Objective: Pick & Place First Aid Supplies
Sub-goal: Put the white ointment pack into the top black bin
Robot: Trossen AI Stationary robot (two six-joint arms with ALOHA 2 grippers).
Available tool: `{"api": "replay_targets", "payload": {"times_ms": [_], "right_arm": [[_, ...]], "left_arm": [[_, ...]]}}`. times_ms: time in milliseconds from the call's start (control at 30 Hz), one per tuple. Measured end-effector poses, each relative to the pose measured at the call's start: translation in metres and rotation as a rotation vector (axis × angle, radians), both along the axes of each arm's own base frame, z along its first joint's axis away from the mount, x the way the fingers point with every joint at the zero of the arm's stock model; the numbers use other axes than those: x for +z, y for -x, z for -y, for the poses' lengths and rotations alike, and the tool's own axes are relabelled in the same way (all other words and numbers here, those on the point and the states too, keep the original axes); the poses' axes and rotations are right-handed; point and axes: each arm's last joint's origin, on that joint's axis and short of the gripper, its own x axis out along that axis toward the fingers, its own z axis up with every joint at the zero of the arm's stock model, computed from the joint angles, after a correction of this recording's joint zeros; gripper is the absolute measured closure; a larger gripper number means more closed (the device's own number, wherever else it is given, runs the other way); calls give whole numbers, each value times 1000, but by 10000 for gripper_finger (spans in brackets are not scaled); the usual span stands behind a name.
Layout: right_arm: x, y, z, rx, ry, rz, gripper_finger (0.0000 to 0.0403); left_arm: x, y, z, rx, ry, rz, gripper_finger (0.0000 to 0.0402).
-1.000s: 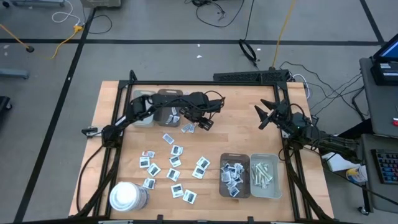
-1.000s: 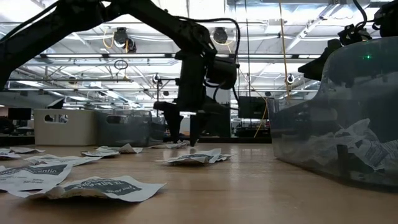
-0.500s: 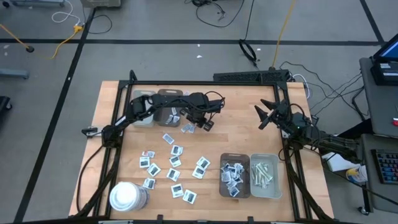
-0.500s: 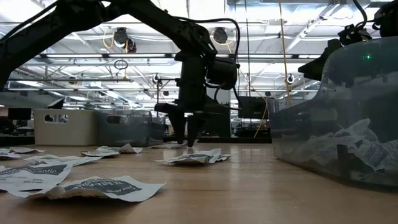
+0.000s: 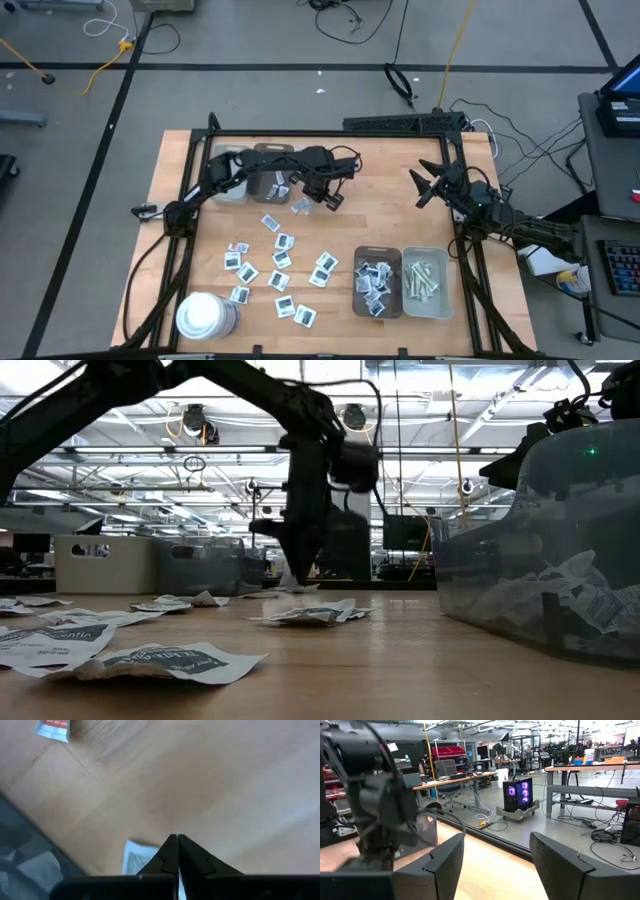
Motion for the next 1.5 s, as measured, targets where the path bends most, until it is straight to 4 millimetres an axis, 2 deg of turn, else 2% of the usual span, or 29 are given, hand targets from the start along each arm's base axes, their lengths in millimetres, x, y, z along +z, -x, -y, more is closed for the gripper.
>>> {"api": "replay_targets", "payload": {"times_ms": [267,433,633,900,1033,1300,1500], "right_arm": [[0,0,0,0,0,0,179],[0,0,0,0,0,0,183],[0,0,0,0,0,0,181],[0,0,0,0,0,0,182],[0,0,0,0,0,0,179],[0,0,0,0,0,0,183],[0,0,0,0,0,0,179]], "left_arm": [[54,20,-17,37,-20,95,399],[76,35,-29,35,-25,117,400],[75,48,-47,54,-20,71,400],[74,72,-86,101,-29,14,401],[74,81,-99,130,-24,3,401],[72,94,-111,144,-18,-56,401],[48,96,-112,147,-29,-72,401]]}}
